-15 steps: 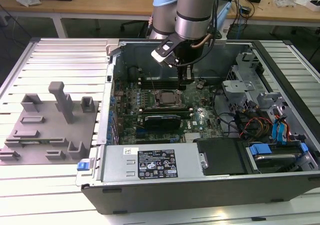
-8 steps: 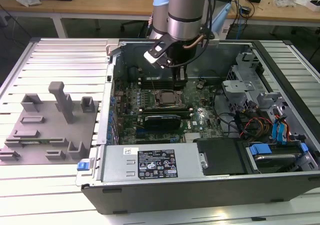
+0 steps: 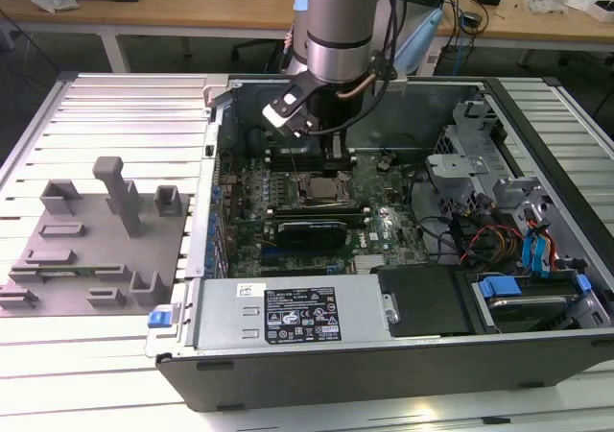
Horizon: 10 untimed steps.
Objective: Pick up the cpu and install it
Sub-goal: 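Close the cpu cover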
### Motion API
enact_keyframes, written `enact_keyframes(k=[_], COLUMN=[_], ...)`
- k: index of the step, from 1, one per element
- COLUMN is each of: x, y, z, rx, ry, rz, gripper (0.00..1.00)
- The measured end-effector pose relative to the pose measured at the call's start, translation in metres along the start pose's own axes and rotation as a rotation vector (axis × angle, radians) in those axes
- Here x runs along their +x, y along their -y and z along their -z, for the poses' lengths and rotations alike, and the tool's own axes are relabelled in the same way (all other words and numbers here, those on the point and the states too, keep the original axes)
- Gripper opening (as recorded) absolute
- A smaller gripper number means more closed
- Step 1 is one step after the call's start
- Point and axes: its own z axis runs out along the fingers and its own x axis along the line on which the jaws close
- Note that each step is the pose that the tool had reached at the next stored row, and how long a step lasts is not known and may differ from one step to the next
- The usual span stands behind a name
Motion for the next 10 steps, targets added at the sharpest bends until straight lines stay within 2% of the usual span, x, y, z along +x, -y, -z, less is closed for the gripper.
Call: enact_keyframes(k=[5, 10], x=[0.0001, 0.0001], y=[0.0093, 0.0099], z=[-0.0039, -0.004], rx=[-0.0053, -0.0061], ry=[0.0002, 0.0], rz=[0.0, 0.0], gripper=[0.11, 0.11])
